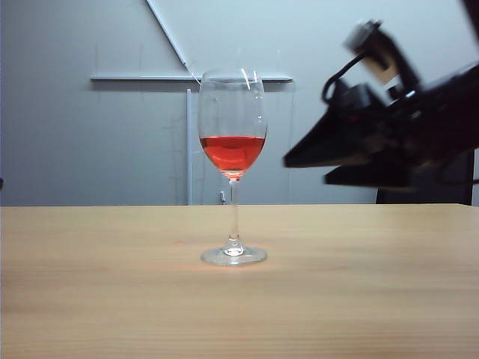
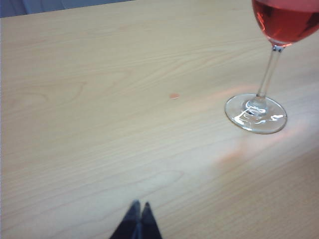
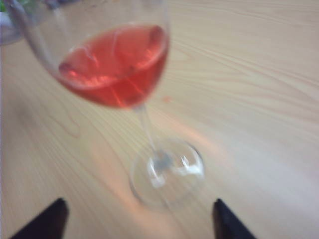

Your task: Gently pick up the goblet, rotate it counterclockwise for two full turns (viewing from above), and then place it back on the table.

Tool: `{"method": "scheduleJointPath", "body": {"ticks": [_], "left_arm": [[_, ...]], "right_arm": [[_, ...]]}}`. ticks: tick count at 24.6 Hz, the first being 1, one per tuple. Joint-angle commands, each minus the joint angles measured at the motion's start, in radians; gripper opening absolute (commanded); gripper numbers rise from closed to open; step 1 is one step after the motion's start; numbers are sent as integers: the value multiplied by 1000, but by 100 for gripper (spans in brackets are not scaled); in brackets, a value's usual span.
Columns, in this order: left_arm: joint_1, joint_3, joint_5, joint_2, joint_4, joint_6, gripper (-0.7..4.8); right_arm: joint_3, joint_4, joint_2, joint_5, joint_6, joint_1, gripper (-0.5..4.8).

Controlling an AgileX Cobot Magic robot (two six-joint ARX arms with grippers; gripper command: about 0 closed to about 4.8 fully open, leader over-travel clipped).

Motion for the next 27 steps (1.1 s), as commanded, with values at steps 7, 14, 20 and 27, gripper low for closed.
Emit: {"method": "scheduleJointPath", "body": {"ticks": [7, 14, 20, 27], "left_arm": [[-55, 2, 4, 0, 10, 0, -5], [-68, 2, 4, 0, 10, 0, -5], [-68, 2, 4, 0, 10, 0, -5], [-68, 2, 4, 0, 10, 0, -5]], "right_arm": [[137, 397, 376, -137, -30, 13, 400], [206, 410, 470, -153, -34, 13, 400], [239, 473, 529, -156, -35, 14, 400], [259, 565, 597, -165, -81, 26, 399]]}}
